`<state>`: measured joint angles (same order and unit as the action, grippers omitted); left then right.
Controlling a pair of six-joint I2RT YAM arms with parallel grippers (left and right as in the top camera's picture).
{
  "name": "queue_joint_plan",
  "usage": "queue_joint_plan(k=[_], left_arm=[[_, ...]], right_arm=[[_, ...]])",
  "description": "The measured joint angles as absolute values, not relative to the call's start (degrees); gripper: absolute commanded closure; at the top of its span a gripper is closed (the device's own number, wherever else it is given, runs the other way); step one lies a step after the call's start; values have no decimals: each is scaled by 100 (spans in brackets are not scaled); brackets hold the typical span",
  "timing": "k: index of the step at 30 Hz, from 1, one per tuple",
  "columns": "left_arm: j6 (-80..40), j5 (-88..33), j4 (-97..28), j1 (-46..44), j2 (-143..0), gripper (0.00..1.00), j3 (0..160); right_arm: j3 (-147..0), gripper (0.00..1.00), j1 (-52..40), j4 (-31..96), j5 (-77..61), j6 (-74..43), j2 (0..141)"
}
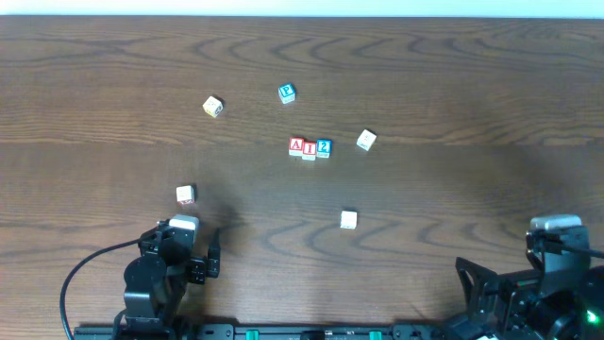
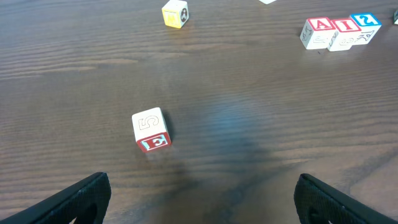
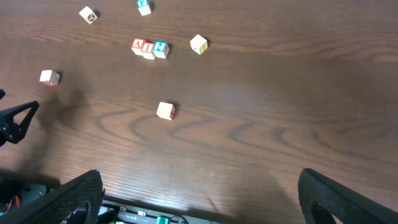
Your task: Spell out Ai2
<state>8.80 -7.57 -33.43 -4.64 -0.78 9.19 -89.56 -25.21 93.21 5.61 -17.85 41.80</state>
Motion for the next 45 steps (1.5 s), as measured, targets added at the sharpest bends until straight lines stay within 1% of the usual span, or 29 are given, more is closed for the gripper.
queue_joint_plan(k=[25, 27, 30, 33, 37, 41, 45], left_arm=[[882, -757, -3343, -464, -78, 5, 919], [880, -757, -3343, -464, -78, 5, 919], [880, -757, -3341, -464, -78, 5, 919], [880, -764, -3339, -464, -78, 5, 919], [880, -775, -3336, -460, -73, 5, 919], [880, -775, -3334, -460, -69, 5, 919], [880, -777, -3334, -460, -69, 5, 919]], right_arm=[[-8956, 1, -2519, 9321, 561, -1782, 4180], [-8945, 1, -2303, 9142, 626, -1769, 4152], [-8818, 1, -1625, 8486, 735, -1752, 3994], [-8377, 1, -1048, 7712, 755, -1697, 3662], [-7225, 1, -489, 6700, 707, -1522, 2958], [-5839, 1, -360, 5922, 615, -1441, 2143], [-4512, 1, -362, 5498, 506, -1420, 1278]])
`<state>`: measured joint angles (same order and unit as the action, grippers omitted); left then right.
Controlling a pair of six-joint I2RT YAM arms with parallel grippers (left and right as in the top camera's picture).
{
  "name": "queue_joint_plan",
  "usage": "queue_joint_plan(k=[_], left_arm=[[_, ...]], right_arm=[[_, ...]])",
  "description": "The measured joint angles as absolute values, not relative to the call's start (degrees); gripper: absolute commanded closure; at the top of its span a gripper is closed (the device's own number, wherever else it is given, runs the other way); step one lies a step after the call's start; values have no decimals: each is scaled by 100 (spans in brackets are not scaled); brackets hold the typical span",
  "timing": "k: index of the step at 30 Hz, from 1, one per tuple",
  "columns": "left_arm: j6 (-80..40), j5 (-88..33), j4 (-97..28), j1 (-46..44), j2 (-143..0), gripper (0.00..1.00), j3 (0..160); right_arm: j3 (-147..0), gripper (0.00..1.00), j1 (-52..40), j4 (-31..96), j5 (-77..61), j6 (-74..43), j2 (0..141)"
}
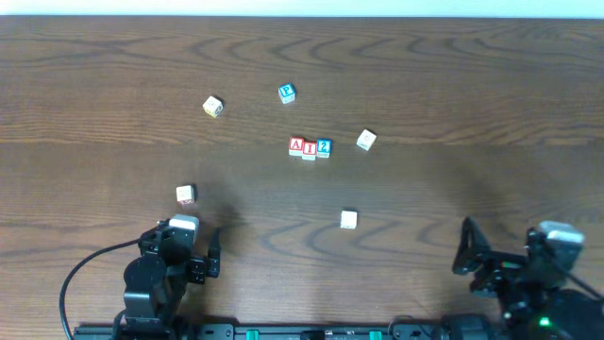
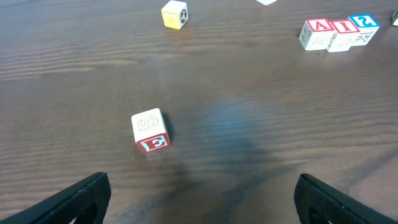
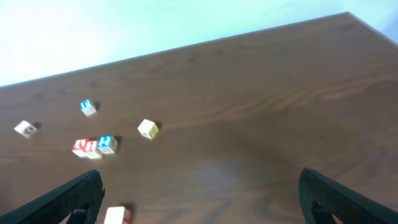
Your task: Spell out Ai2
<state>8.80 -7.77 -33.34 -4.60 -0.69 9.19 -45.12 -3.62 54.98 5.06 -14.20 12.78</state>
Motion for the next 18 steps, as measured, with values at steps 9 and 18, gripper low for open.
queue_joint_plan(k=[9, 18], left_arm=[[880, -777, -3336, -460, -69, 5, 919], [880, -777, -3336, -460, -67, 5, 919]], right_arm=[[-2523, 1, -362, 4794, 445, -1398, 91], [-1492, 1, -362, 4641, 440, -1398, 84]])
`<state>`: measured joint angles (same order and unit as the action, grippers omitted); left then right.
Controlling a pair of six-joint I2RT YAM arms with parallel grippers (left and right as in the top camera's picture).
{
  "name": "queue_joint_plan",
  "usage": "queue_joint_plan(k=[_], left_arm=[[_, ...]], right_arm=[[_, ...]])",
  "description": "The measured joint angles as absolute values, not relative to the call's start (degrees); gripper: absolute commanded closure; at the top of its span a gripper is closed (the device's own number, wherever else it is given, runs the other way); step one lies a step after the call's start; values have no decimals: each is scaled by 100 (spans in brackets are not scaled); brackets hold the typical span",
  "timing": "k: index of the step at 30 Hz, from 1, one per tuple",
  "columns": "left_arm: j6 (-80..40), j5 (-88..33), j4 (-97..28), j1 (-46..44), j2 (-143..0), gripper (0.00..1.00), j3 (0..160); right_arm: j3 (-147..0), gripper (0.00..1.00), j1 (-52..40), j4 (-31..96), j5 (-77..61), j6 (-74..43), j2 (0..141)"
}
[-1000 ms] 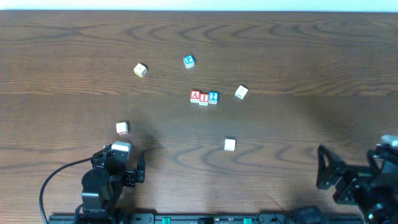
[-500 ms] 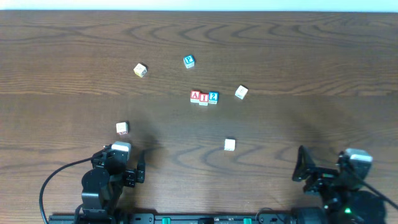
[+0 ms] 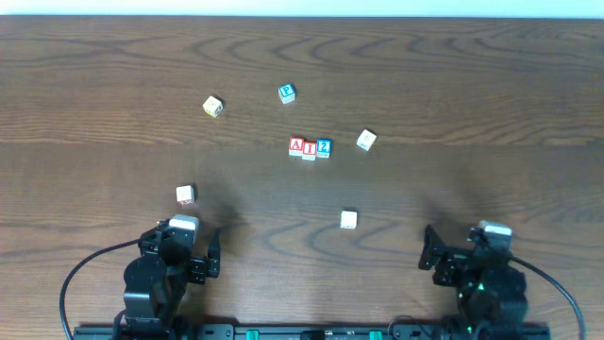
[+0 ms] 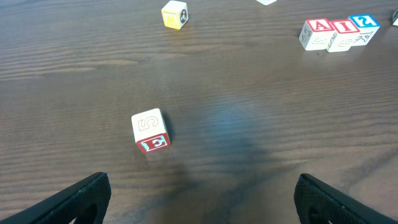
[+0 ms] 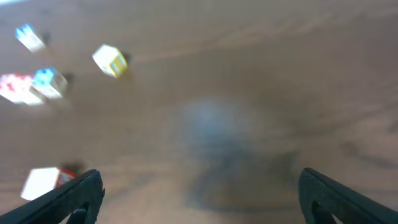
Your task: Spell out Ai2
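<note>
Three blocks stand side by side in a row at mid-table: a red A [image 3: 296, 145], a red I [image 3: 310, 146] and a blue 2 [image 3: 324, 146]; the left wrist view has them at top right, the A block [image 4: 318, 28] first. My left gripper [image 4: 199, 199] rests open near the front left edge, nothing between its fingers. My right gripper [image 5: 199, 199] is open near the front right edge, also holding nothing; its view is blurred.
Loose blocks lie around: a red-and-white one [image 3: 186, 195] ahead of the left gripper, a yellow one [image 3: 213, 106] far left, a blue one [image 3: 287, 93] at the back, a yellowish one [image 3: 366, 141] right of the row, a white one [image 3: 348, 220] in front.
The right arm has shifted left along the front edge and its camera now tilts down at the table. The left arm and all blocks are unchanged.
The A, I, 2 row stood together at every moment. The right arm was at the far front right corner, then nearer the table with its camera raised, and now sits further left, open throughout. The left arm stayed still.
</note>
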<state>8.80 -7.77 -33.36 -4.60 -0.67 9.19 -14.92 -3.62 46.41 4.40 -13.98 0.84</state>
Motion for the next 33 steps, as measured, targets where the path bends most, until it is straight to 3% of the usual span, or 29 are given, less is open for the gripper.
queue_joint_plan(k=[33], left_arm=[[880, -777, -3336, -460, -67, 5, 919]], right_arm=[[-1055, 1, -362, 4547, 429, -1398, 73]])
